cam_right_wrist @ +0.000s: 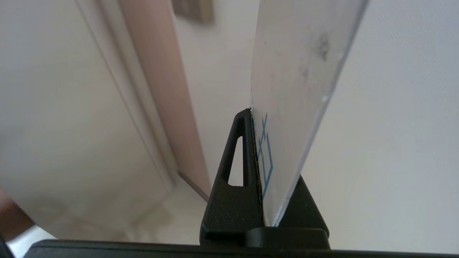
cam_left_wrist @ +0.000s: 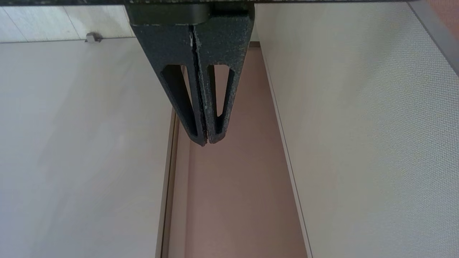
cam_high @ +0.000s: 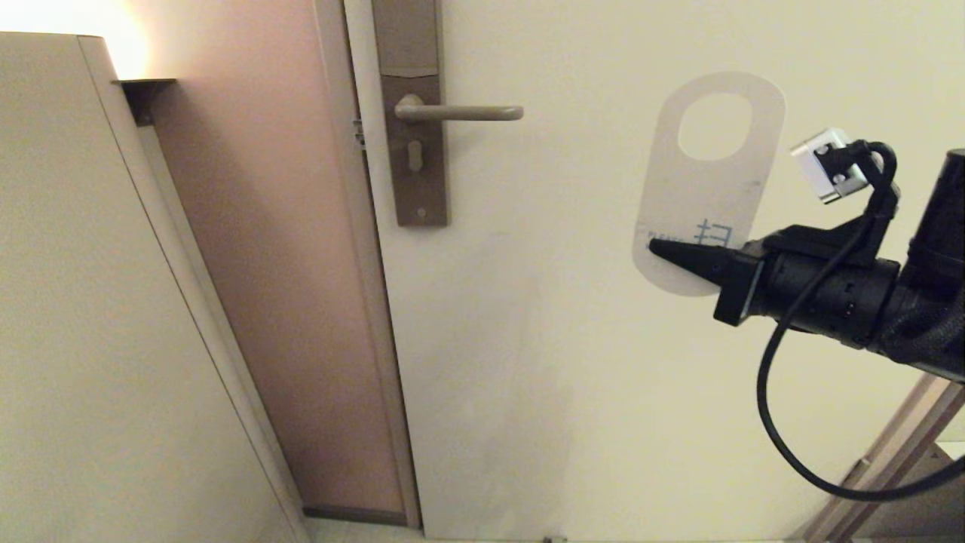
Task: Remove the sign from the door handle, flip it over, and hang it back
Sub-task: Hang the sign back with the other side facing out
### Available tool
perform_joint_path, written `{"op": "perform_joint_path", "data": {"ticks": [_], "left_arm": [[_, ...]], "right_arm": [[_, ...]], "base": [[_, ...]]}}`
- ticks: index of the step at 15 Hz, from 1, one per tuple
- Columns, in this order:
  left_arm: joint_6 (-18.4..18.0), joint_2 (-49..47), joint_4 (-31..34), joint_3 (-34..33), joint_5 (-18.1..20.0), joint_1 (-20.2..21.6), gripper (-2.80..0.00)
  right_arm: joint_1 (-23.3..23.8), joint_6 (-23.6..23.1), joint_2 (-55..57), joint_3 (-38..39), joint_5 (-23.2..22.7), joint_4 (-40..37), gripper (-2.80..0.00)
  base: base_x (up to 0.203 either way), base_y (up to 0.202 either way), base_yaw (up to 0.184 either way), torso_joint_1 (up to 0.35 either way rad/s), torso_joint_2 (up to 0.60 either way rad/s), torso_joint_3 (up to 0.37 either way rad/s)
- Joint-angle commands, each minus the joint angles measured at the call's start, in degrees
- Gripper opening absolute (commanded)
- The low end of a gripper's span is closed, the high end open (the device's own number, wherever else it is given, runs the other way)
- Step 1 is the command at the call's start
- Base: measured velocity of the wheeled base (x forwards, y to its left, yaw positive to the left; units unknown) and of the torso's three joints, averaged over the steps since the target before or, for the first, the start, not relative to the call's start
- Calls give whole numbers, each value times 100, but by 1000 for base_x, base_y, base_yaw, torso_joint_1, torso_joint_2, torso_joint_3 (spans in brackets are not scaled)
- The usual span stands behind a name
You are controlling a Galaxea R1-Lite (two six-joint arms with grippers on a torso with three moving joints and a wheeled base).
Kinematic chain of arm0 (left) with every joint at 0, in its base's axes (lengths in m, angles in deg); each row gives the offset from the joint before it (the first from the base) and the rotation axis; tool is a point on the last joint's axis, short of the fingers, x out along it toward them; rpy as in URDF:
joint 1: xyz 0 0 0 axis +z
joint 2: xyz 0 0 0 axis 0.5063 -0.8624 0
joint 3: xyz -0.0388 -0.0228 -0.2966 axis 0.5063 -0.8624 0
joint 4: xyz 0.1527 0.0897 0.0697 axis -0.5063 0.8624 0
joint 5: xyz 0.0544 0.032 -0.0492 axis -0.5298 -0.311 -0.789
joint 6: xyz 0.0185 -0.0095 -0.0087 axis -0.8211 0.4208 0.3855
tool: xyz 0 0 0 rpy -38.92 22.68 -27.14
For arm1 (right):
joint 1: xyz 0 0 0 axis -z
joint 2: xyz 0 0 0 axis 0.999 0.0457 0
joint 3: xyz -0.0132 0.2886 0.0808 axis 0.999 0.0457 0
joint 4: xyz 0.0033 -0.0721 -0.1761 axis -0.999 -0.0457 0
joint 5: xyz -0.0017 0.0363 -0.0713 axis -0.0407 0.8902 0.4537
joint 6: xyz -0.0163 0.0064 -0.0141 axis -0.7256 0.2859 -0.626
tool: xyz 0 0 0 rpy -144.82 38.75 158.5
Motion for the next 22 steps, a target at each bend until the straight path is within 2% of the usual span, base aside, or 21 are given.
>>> {"op": "perform_joint_path", "data": {"ticks": [1,4,6,8,10,16,19,22], "left_arm": [[-2,-2,-2,0,5,0,-280],[-2,-2,-2,0,4,0,-280],[-2,-2,-2,0,5,0,-280],[-2,-2,-2,0,-4,0,-280],[-2,-2,-2,0,-4,0,-280],[-2,-2,-2,0,-4,0,-280],[-2,-2,-2,0,-4,0,-280],[-2,-2,-2,0,5,0,-280]], "right_arm": [[-7,78,474,-454,-48,14,-280],[-170,218,865,-1209,-35,-74,-280],[-336,437,1087,-1774,121,-395,-280],[-515,532,1306,-2323,598,-908,-280],[-779,559,1538,-2902,1309,-1550,-280],[-1368,562,2010,-3994,2704,-2912,-280],[-1520,556,2130,-4233,3272,-3198,-280],[-1581,548,2180,-4270,3556,-3446,-280]], "base": [[0,0,0,0,0,0],[0,0,0,0,0,0],[0,0,0,0,0,0],[0,0,0,0,0,0],[0,0,0,0,0,0],[0,0,0,0,0,0],[0,0,0,0,0,0],[0,0,0,0,0,0]]}}
